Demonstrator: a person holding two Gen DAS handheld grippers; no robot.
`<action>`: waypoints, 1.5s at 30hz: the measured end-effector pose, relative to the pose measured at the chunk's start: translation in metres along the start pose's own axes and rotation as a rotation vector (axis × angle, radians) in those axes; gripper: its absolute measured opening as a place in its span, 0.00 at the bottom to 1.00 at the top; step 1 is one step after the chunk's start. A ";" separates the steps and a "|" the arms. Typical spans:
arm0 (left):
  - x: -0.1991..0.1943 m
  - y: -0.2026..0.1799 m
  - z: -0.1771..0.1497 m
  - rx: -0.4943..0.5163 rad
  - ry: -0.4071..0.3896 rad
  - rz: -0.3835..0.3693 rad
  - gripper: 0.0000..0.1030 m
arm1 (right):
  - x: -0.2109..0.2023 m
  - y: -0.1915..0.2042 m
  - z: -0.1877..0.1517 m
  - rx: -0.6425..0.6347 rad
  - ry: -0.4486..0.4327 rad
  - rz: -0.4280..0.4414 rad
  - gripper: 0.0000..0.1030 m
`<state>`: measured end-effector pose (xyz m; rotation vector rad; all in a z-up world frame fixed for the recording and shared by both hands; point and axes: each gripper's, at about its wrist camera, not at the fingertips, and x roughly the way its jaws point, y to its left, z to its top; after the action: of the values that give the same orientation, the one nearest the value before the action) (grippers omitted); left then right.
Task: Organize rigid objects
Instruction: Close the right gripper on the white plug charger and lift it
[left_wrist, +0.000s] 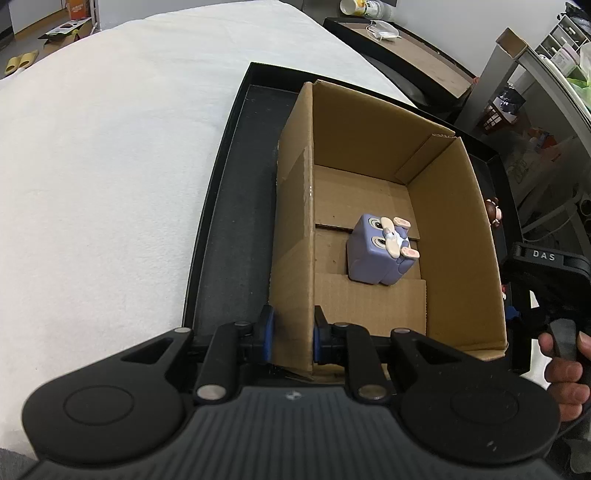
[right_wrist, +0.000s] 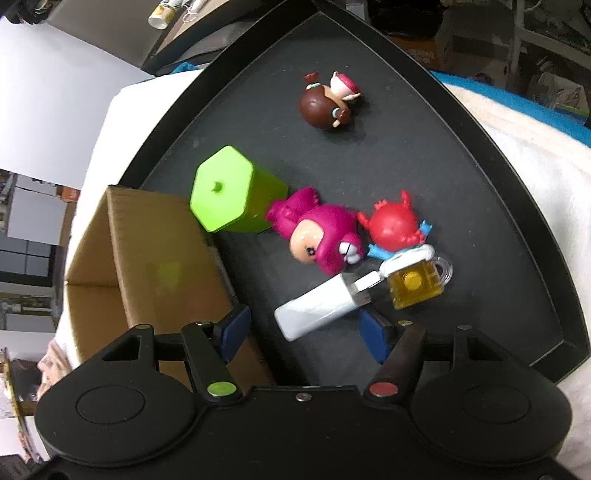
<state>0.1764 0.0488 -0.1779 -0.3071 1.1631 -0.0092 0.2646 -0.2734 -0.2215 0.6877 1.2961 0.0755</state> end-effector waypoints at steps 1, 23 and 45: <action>0.000 0.000 0.000 0.002 0.000 0.000 0.18 | 0.001 0.001 0.000 -0.005 -0.006 -0.007 0.63; 0.003 -0.011 0.000 0.054 -0.001 0.033 0.18 | -0.007 0.027 0.002 -0.222 -0.126 -0.082 0.20; 0.003 -0.011 0.003 0.101 0.008 0.038 0.17 | -0.065 0.090 -0.008 -0.428 -0.343 -0.026 0.20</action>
<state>0.1817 0.0381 -0.1764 -0.1953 1.1724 -0.0358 0.2669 -0.2250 -0.1208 0.2992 0.9168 0.1986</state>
